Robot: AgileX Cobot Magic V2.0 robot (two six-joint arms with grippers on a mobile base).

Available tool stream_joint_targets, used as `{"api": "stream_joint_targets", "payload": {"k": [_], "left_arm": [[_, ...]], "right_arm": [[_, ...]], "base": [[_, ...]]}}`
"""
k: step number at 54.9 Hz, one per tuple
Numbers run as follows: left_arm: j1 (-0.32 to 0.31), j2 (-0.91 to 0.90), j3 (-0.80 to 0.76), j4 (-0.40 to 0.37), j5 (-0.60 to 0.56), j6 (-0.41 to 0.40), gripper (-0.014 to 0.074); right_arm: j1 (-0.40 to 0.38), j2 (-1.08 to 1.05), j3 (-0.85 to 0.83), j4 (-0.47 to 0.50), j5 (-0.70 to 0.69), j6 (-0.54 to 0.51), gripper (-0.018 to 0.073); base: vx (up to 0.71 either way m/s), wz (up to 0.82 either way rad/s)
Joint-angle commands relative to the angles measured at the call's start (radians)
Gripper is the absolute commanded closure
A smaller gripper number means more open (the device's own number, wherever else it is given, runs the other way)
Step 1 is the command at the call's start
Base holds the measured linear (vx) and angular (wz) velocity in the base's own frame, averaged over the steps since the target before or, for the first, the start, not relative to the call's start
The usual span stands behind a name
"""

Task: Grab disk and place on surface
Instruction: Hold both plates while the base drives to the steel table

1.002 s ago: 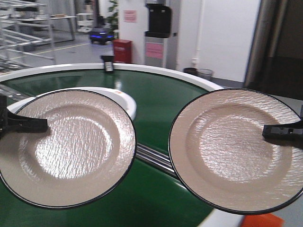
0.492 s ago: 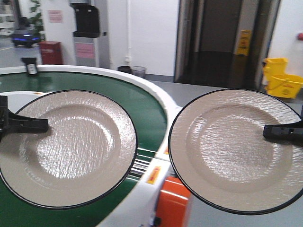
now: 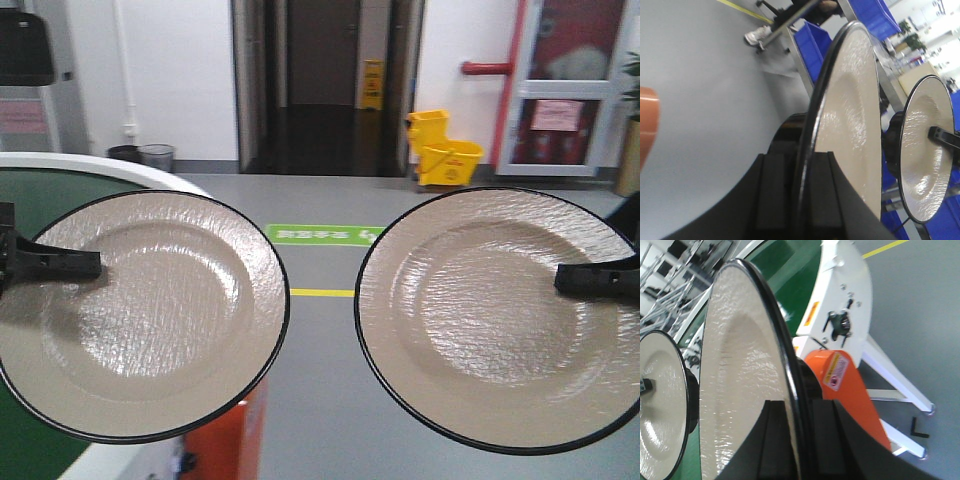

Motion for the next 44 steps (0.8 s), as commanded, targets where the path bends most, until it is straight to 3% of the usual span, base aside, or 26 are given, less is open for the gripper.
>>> {"api": "stream_joint_targets", "payload": {"k": [1,44], "left_arm": [[-0.007,-0.044,-0.033,-0.144,0.038,-0.017,0.0598],[-0.007,-0.044,-0.033,-0.144,0.037,-0.017,0.0598]], "right_arm": [[-0.006,-0.034,-0.033,0.133,-0.008,-0.001,0.0568],[-0.006,-0.034,-0.033,0.133,-0.003,0.000,0.0568]], "base": [[0.01,-0.49],[0.16,-0.54]]}}
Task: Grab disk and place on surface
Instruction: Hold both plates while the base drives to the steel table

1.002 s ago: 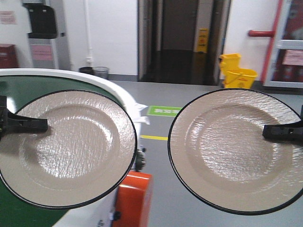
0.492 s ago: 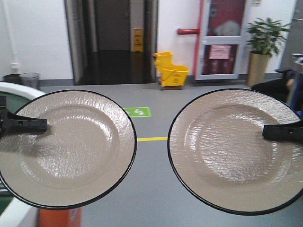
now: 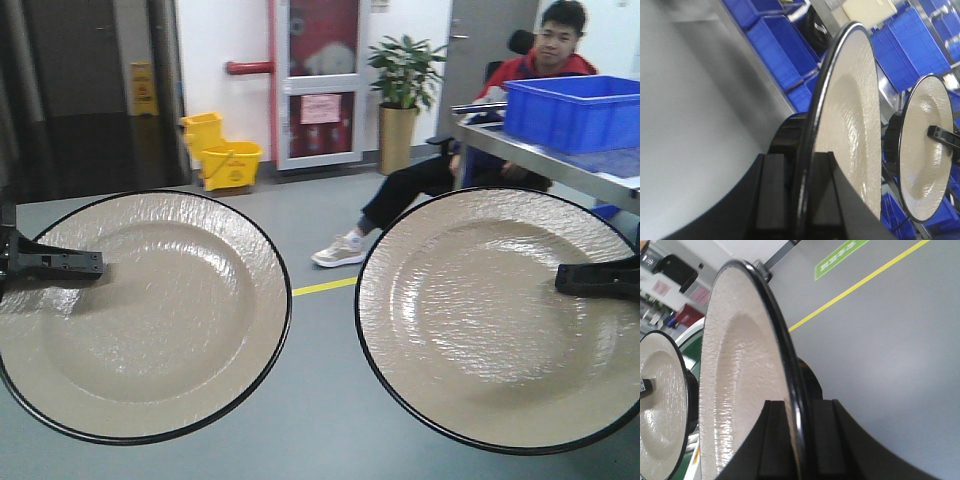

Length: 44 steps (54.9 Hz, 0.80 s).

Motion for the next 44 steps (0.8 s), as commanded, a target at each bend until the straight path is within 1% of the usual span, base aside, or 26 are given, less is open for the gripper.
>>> {"api": "stream_joint_targets", "payload": {"k": [1,19,44], "left_arm": [[-0.007,-0.044,-0.033,-0.144,0.036,-0.017,0.0598],[-0.007,-0.044,-0.033,-0.144,0.037,-0.017,0.0598],[-0.007,-0.044,-0.033,-0.144,0.037,-0.017,0.0598]], "right_arm": [[-0.006,-0.034,-0.033,0.133,-0.003,0.000,0.0568],[-0.006,-0.034,-0.033,0.133,0.010,0.000,0.0568],[-0.006,-0.034,-0.033,0.133,0.010,-0.001,0.0568]], "base": [[0.28,-0.44],[0.33,-0.30],[0.45,-0.07]]}}
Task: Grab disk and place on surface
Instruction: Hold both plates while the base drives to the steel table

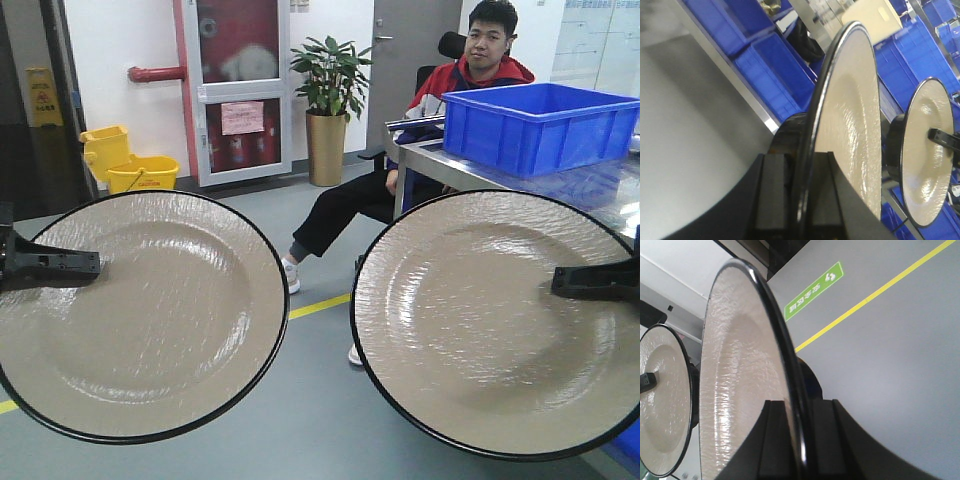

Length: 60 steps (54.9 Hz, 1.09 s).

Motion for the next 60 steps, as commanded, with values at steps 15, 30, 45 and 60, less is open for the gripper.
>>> {"api": "stream_joint_targets", "payload": {"k": [15,30,45,60], "left_arm": [[-0.007,-0.044,-0.033,-0.144,0.035,-0.017,0.0598],[-0.007,-0.044,-0.033,-0.144,0.035,-0.017,0.0598],[-0.007,-0.044,-0.033,-0.144,0.033,-0.017,0.0598],[-0.007,-0.044,-0.033,-0.144,0.033,-0.017,0.0598]], "right_arm": [[-0.006,-0.034,-0.033,0.133,-0.012,-0.001,0.0568],[-0.006,-0.034,-0.033,0.133,-0.012,-0.001,0.0568],[-0.006,-0.034,-0.033,0.133,-0.012,-0.001,0.0568],[-0.006,-0.034,-0.033,0.133,-0.012,-0.001,0.0568]], "base": [[0.49,-0.25],[0.50,-0.48],[0.49,-0.54],[0.47,-0.56]]}}
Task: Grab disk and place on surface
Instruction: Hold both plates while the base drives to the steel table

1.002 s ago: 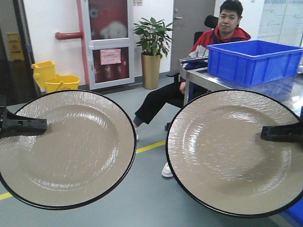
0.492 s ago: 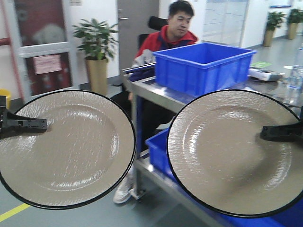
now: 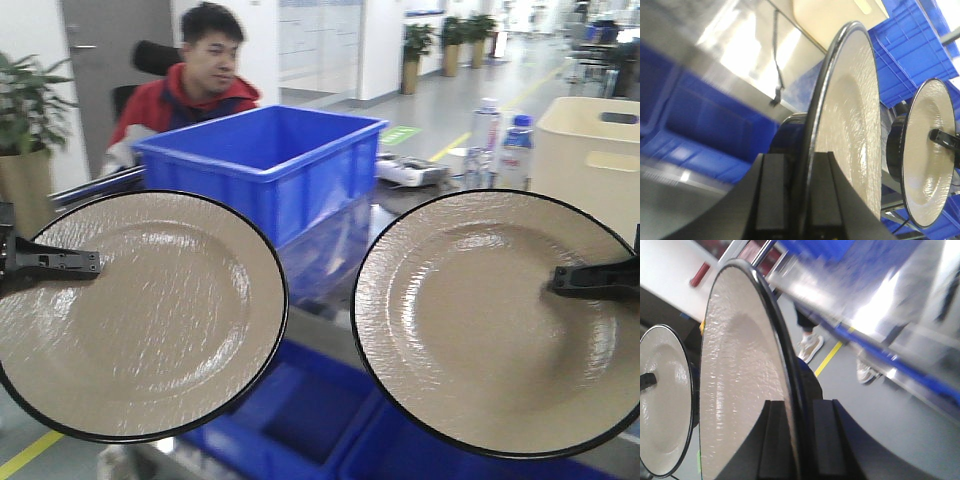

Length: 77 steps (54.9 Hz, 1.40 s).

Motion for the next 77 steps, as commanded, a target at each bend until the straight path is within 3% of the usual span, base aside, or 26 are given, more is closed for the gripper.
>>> {"api": "stream_joint_targets", "payload": {"k": [1,50,77], "left_arm": [[-0.007,-0.044,-0.033,-0.146,0.037,-0.017,0.0598],[-0.007,-0.044,-0.033,-0.146,0.032,-0.017,0.0598],[-0.007,-0.044,-0.033,-0.146,0.033,-0.017,0.0598]], "right_arm": [[-0.006,-0.034,-0.033,0.133,-0.010,-0.001,0.0568],[-0.006,-0.034,-0.033,0.133,-0.011,-0.001,0.0568],[-0.006,-0.034,-0.033,0.133,-0.011,-0.001,0.0568]], "base": [[0.45,-0.57],[0.33,-0.53],[0.05,-0.11]]}}
